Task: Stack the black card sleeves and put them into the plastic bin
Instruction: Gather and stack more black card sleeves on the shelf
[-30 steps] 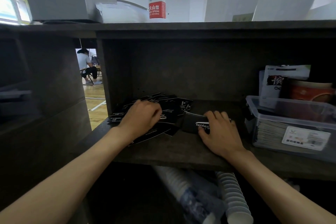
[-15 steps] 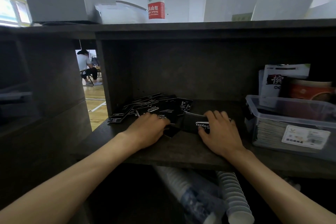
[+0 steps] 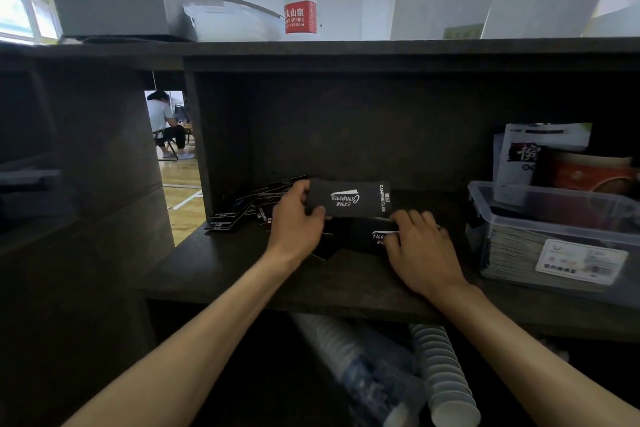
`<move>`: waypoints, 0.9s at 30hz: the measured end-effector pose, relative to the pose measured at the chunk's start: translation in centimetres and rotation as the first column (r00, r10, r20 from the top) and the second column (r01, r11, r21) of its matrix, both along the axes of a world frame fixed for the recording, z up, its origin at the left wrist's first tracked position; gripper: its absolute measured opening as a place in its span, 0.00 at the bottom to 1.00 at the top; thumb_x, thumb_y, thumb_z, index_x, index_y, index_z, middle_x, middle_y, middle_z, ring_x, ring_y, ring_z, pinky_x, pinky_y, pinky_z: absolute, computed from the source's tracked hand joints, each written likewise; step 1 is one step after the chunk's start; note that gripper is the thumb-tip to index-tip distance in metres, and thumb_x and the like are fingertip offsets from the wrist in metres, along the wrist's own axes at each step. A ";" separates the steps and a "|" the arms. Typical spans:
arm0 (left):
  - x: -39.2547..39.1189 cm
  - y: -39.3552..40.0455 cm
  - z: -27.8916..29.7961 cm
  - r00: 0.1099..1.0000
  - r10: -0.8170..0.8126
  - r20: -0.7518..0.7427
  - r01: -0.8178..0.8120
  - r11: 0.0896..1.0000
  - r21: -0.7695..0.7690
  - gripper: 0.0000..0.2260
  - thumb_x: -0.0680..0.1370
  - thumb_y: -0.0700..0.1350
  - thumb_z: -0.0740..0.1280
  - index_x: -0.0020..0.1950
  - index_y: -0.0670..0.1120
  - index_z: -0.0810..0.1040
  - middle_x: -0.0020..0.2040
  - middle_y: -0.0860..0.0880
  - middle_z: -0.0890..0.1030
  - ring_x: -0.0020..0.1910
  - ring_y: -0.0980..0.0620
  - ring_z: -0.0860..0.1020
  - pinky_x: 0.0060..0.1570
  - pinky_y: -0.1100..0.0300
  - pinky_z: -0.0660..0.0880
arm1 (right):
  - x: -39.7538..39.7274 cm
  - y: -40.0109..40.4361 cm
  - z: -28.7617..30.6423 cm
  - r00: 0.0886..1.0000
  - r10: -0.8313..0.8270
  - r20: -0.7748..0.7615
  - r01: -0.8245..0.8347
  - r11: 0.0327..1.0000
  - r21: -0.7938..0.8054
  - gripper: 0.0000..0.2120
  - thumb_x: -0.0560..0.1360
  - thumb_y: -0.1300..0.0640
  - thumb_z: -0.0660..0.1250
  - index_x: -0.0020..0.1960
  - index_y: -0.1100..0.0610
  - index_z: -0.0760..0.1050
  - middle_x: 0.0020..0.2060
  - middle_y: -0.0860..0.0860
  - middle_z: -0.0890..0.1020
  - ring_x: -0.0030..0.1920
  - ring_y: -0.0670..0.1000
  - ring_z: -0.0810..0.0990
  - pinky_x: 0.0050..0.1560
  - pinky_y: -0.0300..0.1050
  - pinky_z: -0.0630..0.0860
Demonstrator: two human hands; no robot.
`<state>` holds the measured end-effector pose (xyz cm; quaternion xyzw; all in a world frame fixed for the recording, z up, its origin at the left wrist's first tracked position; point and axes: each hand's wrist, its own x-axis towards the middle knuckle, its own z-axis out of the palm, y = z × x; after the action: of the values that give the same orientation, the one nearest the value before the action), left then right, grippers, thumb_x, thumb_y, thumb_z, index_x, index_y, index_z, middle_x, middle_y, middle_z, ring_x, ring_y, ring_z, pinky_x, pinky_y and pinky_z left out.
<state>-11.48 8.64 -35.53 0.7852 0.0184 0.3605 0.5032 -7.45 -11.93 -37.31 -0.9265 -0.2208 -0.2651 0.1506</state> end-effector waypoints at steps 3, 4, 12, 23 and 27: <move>-0.1 1.3 0.9 0.999 -0.012 0.049 0.023 0.977 -0.211 0.20 0.78 0.33 0.65 0.65 0.52 0.75 0.55 0.54 0.81 0.54 0.57 0.80 0.57 0.58 0.77 | 0.2 0.0 0.1 1.000 -0.012 -0.009 0.012 1.000 0.001 0.16 0.79 0.48 0.58 0.64 0.52 0.70 0.56 0.51 0.76 0.57 0.51 0.72 0.57 0.52 0.72; -0.3 1.8 0.9 0.998 -0.055 0.023 0.058 0.979 -0.195 0.20 0.78 0.32 0.64 0.66 0.51 0.75 0.56 0.52 0.81 0.56 0.56 0.80 0.58 0.57 0.76 | 0.2 0.1 0.0 1.000 -0.013 -0.010 0.013 1.000 -0.011 0.16 0.79 0.48 0.58 0.64 0.52 0.70 0.57 0.51 0.76 0.58 0.51 0.72 0.57 0.52 0.72; -1.0 -1.1 -0.9 0.991 0.113 -0.067 -0.071 0.891 0.449 0.18 0.78 0.40 0.66 0.69 0.45 0.73 0.61 0.45 0.78 0.61 0.47 0.76 0.63 0.56 0.71 | 0.0 0.3 0.4 1.000 0.020 -0.009 -0.020 1.000 0.003 0.17 0.80 0.45 0.53 0.62 0.52 0.71 0.56 0.52 0.77 0.57 0.52 0.72 0.58 0.54 0.72; -2.8 -1.1 -1.0 0.861 0.393 -0.324 0.010 0.623 0.782 0.23 0.78 0.61 0.61 0.68 0.50 0.73 0.60 0.45 0.79 0.62 0.43 0.75 0.62 0.50 0.69 | 0.1 0.3 0.0 1.000 0.011 -0.006 -0.012 0.999 -0.046 0.17 0.79 0.48 0.59 0.66 0.52 0.68 0.59 0.51 0.73 0.60 0.52 0.69 0.60 0.55 0.72; -4.2 -0.8 -0.9 0.888 0.284 -0.361 0.079 0.680 0.729 0.20 0.76 0.60 0.67 0.66 0.54 0.75 0.59 0.48 0.80 0.61 0.44 0.76 0.59 0.51 0.73 | 0.1 0.2 0.1 1.000 0.020 -0.010 -0.020 1.000 -0.020 0.17 0.78 0.48 0.60 0.65 0.52 0.68 0.58 0.51 0.74 0.59 0.51 0.69 0.59 0.54 0.73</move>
<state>-15.71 7.87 -36.38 0.9774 0.0345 0.1764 0.1108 -7.34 -11.71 -37.24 -0.9270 -0.2321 -0.2565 0.1449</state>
